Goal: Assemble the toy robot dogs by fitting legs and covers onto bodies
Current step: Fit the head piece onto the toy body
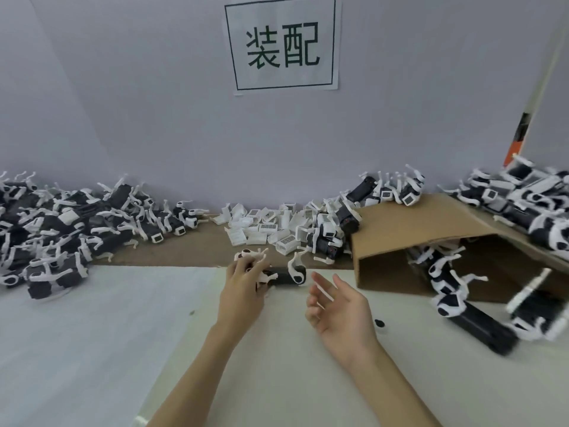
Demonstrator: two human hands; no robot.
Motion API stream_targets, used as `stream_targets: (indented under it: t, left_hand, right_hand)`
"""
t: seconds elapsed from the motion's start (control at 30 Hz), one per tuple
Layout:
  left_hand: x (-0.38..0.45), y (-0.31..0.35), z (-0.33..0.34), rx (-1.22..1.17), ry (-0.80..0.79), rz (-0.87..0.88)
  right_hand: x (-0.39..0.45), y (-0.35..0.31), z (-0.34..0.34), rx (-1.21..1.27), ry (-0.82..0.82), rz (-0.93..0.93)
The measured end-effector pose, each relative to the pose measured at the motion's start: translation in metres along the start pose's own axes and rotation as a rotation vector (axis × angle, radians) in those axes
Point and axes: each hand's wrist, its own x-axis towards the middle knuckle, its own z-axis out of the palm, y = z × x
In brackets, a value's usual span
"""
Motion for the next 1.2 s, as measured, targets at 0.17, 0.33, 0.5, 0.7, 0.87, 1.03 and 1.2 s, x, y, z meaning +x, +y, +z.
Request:
stream_targets:
  t: [0.17,0.33,0.5,0.7,0.87,1.03,1.2]
  left_hand:
    - [-0.011,-0.002,0.003,-0.066,-0.006,0.01]
    - [-0.013,-0.013,-0.008,-0.141,0.144,0.002]
    - [-0.014,-0.005,-0.018,-0.128,0.389,0.057]
    - [-0.014,0.025,-0.034,-0.385,0.438,0.231]
    - [-0.023,0.047,-0.029,-0.711,-0.116,0.311]
    - [-0.026,0.049,-0.024,-0.751,-0.281,0.316]
    - [-0.026,0.056,-0.019,-0.873,-0.134,-0.094]
  right_hand:
    - [-0.004,-0.012,-0.002,0.007,0.024,-0.066]
    - [-0.003,-0.015,-0.003,-0.009,0.058,-0.064]
    - [-0.001,-0.018,-0.007,-0.022,0.072,-0.065]
    - [-0.001,-0.024,-0.004,-0.308,0.093,-0.145]
    - [-0.006,-0.027,0.0,-0.423,0.021,-0.104]
    - [-0.006,-0.023,-0.003,-0.429,0.155,-0.121]
    - [-0.007,-0.02,0.002,-0.231,0.095,-0.143]
